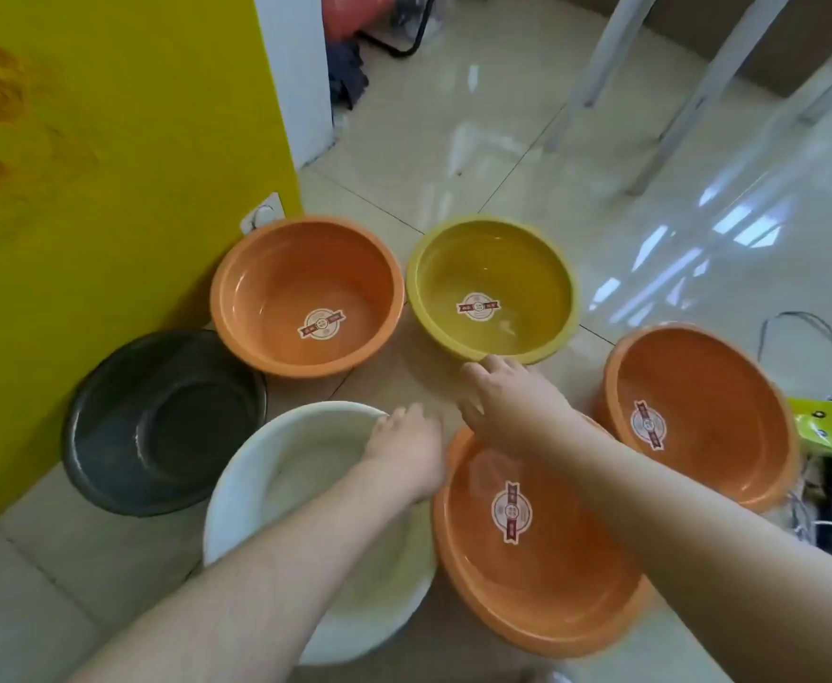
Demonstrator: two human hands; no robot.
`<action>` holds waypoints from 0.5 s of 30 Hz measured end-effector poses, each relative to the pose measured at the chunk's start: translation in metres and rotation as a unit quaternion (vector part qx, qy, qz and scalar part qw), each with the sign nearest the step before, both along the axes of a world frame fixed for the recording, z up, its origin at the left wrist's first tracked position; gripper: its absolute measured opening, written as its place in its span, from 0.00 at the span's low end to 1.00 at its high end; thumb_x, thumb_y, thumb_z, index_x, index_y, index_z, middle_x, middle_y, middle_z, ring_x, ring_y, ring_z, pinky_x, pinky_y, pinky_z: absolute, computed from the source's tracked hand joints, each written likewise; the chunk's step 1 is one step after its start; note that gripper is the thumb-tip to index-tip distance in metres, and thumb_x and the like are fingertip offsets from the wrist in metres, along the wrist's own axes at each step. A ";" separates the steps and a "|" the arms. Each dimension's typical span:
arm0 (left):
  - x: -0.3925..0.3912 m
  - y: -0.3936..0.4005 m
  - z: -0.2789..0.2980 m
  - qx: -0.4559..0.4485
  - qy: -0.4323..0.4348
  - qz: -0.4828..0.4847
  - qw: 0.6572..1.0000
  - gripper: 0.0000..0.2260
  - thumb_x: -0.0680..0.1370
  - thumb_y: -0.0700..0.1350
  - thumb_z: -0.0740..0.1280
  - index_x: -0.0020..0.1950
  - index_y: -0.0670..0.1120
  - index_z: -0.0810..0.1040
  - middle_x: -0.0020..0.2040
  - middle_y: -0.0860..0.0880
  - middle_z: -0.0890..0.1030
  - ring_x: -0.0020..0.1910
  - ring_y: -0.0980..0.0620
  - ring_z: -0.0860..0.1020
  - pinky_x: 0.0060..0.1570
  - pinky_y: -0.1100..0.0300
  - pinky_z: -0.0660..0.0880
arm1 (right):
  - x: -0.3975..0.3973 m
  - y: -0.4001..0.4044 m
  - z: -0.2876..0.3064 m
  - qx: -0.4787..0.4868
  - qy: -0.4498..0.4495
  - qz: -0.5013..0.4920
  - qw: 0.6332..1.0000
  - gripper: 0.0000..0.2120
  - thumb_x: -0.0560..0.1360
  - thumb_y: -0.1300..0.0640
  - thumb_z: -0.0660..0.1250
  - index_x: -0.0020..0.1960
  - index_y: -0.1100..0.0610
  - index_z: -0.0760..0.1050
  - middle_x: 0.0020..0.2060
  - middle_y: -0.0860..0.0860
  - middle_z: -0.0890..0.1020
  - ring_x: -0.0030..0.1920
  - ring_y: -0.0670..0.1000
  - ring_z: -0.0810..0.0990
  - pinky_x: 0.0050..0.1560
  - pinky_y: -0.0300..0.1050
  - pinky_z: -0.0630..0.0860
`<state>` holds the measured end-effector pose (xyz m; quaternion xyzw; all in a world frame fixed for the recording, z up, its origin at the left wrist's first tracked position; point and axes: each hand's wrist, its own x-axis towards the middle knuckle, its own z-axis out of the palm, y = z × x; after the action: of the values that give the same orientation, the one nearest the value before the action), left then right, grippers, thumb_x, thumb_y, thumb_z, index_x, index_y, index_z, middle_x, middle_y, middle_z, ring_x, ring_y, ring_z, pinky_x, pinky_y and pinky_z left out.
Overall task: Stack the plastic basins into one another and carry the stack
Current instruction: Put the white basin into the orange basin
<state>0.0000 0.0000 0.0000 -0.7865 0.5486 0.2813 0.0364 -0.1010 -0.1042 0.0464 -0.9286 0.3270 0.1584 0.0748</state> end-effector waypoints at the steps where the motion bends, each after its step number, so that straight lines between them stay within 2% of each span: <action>1: -0.011 -0.004 -0.010 0.004 0.006 -0.004 1.000 0.18 0.81 0.51 0.64 0.67 0.43 0.73 0.65 0.41 0.77 0.67 0.39 0.73 0.65 0.48 0.68 | -0.001 -0.001 -0.003 -0.007 0.013 0.018 1.000 0.19 0.80 0.47 0.59 0.65 0.57 0.72 0.57 0.57 0.77 0.59 0.62 0.77 0.56 0.55 0.73; 3: -0.031 -0.010 -0.037 -0.013 0.020 -0.003 1.000 0.21 0.80 0.54 0.66 0.68 0.44 0.71 0.65 0.42 0.80 0.67 0.40 0.74 0.67 0.48 0.66 | -0.005 -0.008 -0.006 -0.021 0.009 0.034 0.999 0.19 0.79 0.47 0.60 0.66 0.56 0.71 0.57 0.57 0.77 0.58 0.61 0.77 0.54 0.54 0.74; 5: -0.044 -0.013 -0.052 -0.038 0.039 0.030 0.998 0.21 0.78 0.54 0.68 0.66 0.45 0.71 0.62 0.43 0.82 0.65 0.41 0.77 0.66 0.49 0.65 | -0.007 -0.015 0.002 -0.017 -0.010 0.009 1.000 0.19 0.79 0.49 0.59 0.67 0.57 0.72 0.57 0.58 0.77 0.58 0.62 0.77 0.55 0.54 0.74; 7: -0.049 -0.010 -0.057 -0.048 0.066 0.074 0.994 0.16 0.79 0.50 0.69 0.63 0.45 0.71 0.61 0.44 0.83 0.63 0.41 0.78 0.63 0.49 0.68 | -0.014 -0.014 0.008 -0.005 -0.026 -0.012 1.000 0.19 0.80 0.49 0.59 0.67 0.57 0.72 0.58 0.58 0.77 0.59 0.62 0.77 0.57 0.55 0.75; 10: -0.049 -0.008 -0.052 -0.051 0.092 0.107 0.989 0.09 0.80 0.41 0.65 0.59 0.43 0.74 0.59 0.41 0.83 0.61 0.38 0.79 0.60 0.49 0.71 | -0.026 0.001 0.011 -0.006 -0.008 0.004 1.000 0.17 0.80 0.50 0.60 0.64 0.58 0.72 0.56 0.57 0.77 0.56 0.61 0.77 0.54 0.54 0.75; 13: -0.046 -0.017 -0.049 -0.076 0.152 0.124 0.978 0.11 0.78 0.38 0.62 0.60 0.41 0.73 0.59 0.38 0.82 0.61 0.35 0.79 0.58 0.47 0.76 | -0.029 0.001 0.009 -0.017 0.007 0.026 1.000 0.18 0.80 0.48 0.60 0.65 0.57 0.72 0.56 0.57 0.77 0.56 0.60 0.78 0.55 0.54 0.76; 15: -0.047 -0.027 -0.037 -0.082 0.154 0.089 0.981 0.15 0.78 0.39 0.63 0.64 0.39 0.72 0.62 0.37 0.80 0.62 0.35 0.79 0.59 0.47 0.76 | -0.027 -0.005 0.011 -0.013 -0.004 0.017 1.000 0.18 0.80 0.48 0.60 0.66 0.57 0.72 0.58 0.57 0.77 0.58 0.61 0.78 0.57 0.56 0.76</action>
<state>-0.0467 -0.0274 -0.0366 -0.7800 0.4965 0.3551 -0.1377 -0.1281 -0.1097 0.0575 -0.9354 0.3133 0.1520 0.0616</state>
